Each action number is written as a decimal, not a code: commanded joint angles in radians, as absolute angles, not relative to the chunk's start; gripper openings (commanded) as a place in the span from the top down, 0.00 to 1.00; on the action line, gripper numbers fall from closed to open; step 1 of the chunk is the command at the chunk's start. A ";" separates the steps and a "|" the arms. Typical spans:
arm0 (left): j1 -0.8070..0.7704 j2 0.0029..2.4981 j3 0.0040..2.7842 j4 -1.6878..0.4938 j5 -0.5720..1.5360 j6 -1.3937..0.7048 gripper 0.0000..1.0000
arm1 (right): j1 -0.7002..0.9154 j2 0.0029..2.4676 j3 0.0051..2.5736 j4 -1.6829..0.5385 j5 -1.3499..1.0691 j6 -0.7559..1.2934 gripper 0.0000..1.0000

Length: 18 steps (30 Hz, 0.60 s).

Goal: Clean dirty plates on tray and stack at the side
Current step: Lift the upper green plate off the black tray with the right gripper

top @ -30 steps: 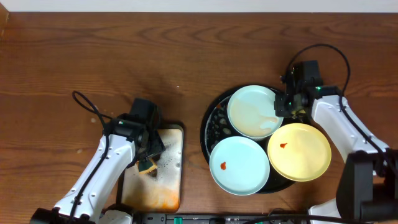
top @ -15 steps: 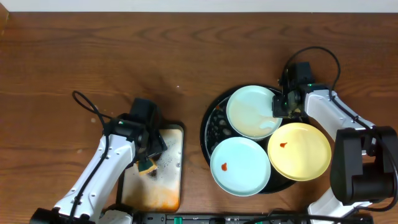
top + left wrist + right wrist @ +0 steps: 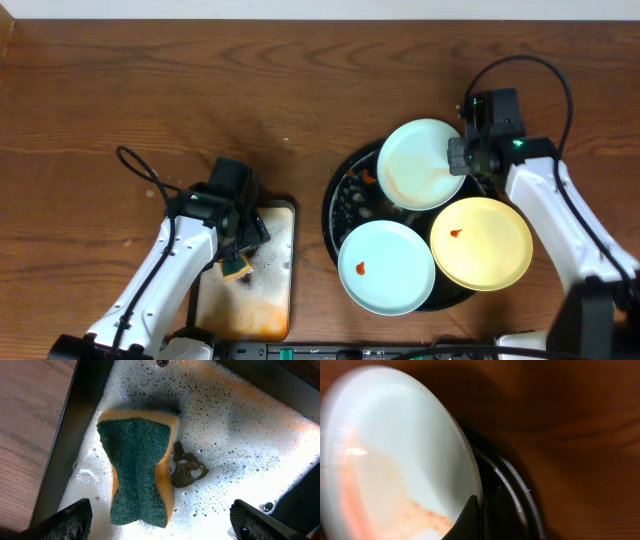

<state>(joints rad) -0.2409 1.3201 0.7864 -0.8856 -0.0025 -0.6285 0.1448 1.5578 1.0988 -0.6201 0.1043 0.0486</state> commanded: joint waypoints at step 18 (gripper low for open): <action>-0.237 1.325 0.786 -0.888 -0.008 -0.626 0.10 | 0.606 1.393 1.118 -0.635 1.003 -0.115 0.99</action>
<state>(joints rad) -0.2409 1.3201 0.7864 -0.8852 -0.0025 -0.6285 0.5545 1.4105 1.1042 -0.6376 0.8135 -0.0711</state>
